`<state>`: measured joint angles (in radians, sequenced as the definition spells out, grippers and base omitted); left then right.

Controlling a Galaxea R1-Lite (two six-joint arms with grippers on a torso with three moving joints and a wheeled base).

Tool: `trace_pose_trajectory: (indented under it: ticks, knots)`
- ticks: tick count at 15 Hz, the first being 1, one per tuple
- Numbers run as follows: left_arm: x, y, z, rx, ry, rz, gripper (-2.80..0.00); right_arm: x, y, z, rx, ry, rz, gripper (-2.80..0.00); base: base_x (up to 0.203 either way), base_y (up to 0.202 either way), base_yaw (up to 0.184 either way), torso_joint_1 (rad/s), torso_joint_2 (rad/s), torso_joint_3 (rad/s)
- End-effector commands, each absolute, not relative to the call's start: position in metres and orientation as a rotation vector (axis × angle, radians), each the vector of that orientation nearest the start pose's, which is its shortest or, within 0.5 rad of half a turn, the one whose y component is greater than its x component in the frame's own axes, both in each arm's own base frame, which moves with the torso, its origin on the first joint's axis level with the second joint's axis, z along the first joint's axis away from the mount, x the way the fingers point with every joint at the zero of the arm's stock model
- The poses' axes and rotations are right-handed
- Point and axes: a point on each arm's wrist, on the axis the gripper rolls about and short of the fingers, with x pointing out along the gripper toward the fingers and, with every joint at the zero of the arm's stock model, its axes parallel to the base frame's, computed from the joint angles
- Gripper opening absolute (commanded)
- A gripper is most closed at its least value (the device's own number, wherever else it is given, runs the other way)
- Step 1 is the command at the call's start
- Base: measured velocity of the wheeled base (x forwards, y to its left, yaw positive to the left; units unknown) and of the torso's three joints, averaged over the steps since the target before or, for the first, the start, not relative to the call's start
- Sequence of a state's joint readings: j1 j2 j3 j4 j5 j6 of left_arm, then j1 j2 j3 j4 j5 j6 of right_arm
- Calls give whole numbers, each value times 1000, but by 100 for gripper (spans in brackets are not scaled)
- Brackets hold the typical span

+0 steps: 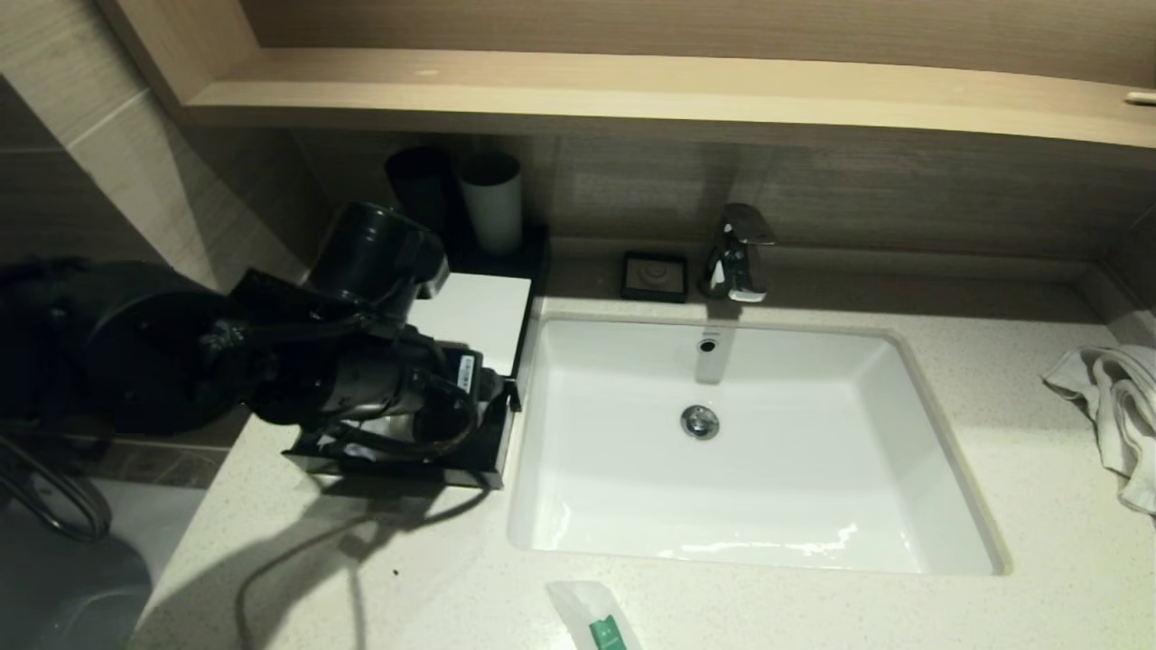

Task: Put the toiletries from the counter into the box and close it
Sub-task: Place the bathroom toiletry into the drawer

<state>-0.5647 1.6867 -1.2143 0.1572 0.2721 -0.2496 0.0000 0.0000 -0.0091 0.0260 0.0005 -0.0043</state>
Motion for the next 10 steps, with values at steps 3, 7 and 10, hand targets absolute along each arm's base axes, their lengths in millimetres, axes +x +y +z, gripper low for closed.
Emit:
trace_pose_trajectory:
  ticks: [3,7,10]
  knots:
    - [234,-142,256,-15,533,-220,-280,-24,0,75,-5,17,1,-280,0,0,0,0,0,0]
    - [209,-138,265,-12,519,-263,-280,-24,0,75,-5,17,0,-280,0,0,0,0,0,0]
    - [181,-137,262,23,549,-326,-280,-24,0,75,-5,17,1,-280,0,0,0,0,0,0]
